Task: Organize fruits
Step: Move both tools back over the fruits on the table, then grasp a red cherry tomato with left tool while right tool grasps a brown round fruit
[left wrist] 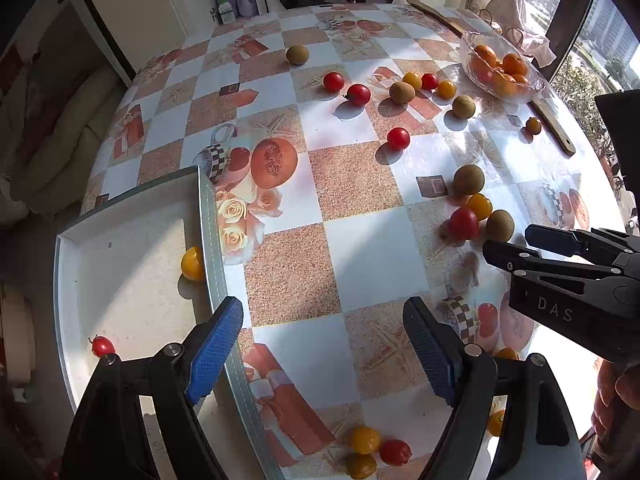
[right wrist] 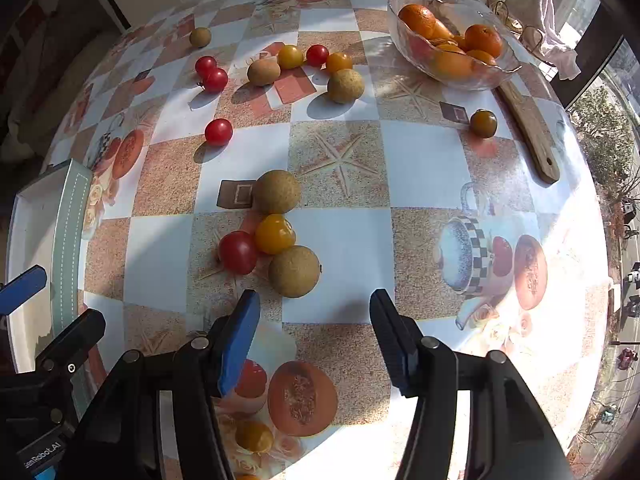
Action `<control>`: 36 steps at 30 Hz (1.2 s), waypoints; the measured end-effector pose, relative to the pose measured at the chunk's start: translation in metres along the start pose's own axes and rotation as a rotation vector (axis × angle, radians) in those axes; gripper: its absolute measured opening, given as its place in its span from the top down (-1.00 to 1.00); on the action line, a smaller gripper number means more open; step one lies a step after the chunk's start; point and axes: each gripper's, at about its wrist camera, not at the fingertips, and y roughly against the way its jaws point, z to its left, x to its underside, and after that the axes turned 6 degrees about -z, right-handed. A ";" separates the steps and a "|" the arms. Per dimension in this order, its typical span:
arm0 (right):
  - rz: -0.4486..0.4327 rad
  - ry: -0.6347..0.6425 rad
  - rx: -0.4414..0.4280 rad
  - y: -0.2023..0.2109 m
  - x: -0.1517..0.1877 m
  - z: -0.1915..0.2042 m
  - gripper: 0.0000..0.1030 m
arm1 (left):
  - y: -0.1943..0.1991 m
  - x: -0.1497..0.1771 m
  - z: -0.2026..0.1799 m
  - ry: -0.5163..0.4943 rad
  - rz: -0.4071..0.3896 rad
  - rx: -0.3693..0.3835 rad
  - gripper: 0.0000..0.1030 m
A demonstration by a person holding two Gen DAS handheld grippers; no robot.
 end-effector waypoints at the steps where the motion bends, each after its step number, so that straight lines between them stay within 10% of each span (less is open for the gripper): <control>1: 0.001 0.007 -0.010 -0.002 -0.001 0.000 0.07 | -0.002 -0.001 -0.004 -0.004 0.002 0.003 -0.62; 20: -0.035 -0.062 -0.020 -0.007 -0.030 -0.075 0.35 | -0.048 -0.045 -0.080 -0.054 0.002 0.097 -0.62; 30: -0.048 -0.079 -0.044 -0.006 -0.029 -0.078 0.47 | -0.048 -0.044 -0.095 -0.080 0.009 0.146 0.51; 36: -0.044 -0.135 -0.092 -0.004 -0.028 -0.089 0.47 | -0.043 -0.043 -0.082 -0.003 0.024 0.187 0.51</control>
